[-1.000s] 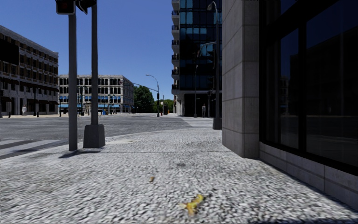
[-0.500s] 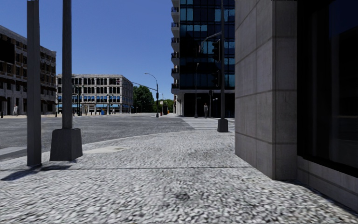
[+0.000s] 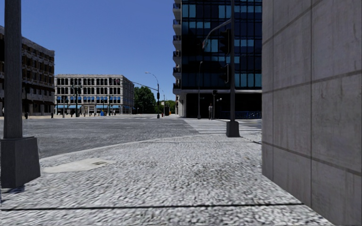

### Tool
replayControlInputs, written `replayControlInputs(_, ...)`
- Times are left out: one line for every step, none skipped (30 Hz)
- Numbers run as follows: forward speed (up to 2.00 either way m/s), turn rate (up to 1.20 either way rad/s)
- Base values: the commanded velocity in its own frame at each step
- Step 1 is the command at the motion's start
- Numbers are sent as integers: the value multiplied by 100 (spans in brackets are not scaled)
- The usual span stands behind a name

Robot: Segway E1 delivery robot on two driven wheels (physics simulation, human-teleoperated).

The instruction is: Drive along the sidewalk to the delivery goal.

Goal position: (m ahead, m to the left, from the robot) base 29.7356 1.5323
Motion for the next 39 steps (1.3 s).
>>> replayControlInputs(200, 0)
replayControlInputs(200, 0)
replayControlInputs(200, 0)
replayControlInputs(200, 0)
replayControlInputs(200, 0)
replayControlInputs(200, 0)
replayControlInputs(200, 0)
replayControlInputs(200, 0)
replayControlInputs(200, 0)
replayControlInputs(200, 0)
replayControlInputs(200, 0)
replayControlInputs(200, 0)
replayControlInputs(200, 0)
replayControlInputs(200, 0)
replayControlInputs(200, 0)
replayControlInputs(200, 0)
replayControlInputs(200, -5)
replayControlInputs(200, -11)
replayControlInputs(200, -14)
replayControlInputs(200, -16)
replayControlInputs(199, -16)
replayControlInputs(199, -16)
replayControlInputs(198, -16)
replayControlInputs(197, -16)
replayControlInputs(196, -17)
replayControlInputs(195, -22)
replayControlInputs(194, -40)
replayControlInputs(194, -40)
replayControlInputs(194, -51)
replayControlInputs(193, -56)
replayControlInputs(192, -57)
replayControlInputs(192, -57)
replayControlInputs(192, -57)
replayControlInputs(192, -58)
replayControlInputs(191, -59)
replayControlInputs(191, -61)
replayControlInputs(191, -74)
replayControlInputs(191, -74)
replayControlInputs(191, -81)
